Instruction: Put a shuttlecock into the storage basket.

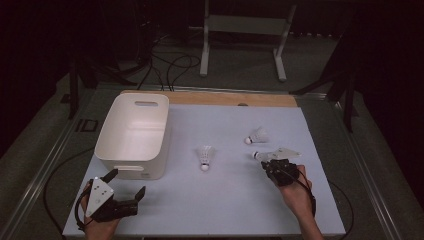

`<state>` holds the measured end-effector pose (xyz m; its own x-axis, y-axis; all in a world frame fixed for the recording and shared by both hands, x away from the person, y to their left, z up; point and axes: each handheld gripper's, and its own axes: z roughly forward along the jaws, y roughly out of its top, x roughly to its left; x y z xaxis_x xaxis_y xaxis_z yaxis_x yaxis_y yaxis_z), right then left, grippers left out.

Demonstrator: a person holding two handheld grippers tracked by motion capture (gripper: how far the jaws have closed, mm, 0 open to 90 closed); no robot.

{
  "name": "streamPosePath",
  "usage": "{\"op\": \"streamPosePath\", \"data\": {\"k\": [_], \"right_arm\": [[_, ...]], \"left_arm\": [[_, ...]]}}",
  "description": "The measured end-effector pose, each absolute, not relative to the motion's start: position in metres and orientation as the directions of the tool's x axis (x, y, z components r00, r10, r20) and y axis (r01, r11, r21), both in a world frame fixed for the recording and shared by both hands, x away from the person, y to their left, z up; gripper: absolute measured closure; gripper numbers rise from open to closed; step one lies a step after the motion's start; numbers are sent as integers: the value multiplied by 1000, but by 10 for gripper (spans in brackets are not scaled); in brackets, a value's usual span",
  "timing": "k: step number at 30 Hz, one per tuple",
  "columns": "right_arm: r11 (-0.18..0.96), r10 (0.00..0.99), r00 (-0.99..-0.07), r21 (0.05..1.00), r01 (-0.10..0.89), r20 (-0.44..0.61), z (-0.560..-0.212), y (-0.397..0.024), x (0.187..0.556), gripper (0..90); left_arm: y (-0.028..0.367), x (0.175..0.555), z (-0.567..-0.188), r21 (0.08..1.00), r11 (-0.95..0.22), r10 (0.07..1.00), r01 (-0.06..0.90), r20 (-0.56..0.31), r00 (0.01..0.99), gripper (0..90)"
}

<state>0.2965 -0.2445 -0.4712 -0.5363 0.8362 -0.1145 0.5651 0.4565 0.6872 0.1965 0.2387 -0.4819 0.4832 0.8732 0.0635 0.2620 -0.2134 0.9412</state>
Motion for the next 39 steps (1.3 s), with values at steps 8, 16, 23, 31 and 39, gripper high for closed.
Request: {"op": "streamPosePath", "data": {"k": [8, 16, 23, 31, 39], "right_arm": [[468, 829, -545, 685, 558, -123, -465, -243, 298, 893], [476, 821, -557, 686, 551, -122, -461, -243, 299, 893], [477, 816, -565, 694, 540, -121, -454, -245, 300, 894], [481, 804, -583, 701, 526, -115, -446, -247, 302, 894], [481, 801, -589, 704, 522, -110, -442, -246, 303, 894]], "left_arm": [[239, 196, -482, 941, -214, 873, 263, 64, 484, 0], [239, 196, -481, 941, -210, 873, 265, 58, 485, 0], [239, 196, -481, 941, -209, 872, 267, 56, 485, 0], [238, 196, -482, 939, -216, 872, 270, 61, 486, 0], [239, 197, -482, 941, -198, 874, 276, 42, 485, 0]]}}
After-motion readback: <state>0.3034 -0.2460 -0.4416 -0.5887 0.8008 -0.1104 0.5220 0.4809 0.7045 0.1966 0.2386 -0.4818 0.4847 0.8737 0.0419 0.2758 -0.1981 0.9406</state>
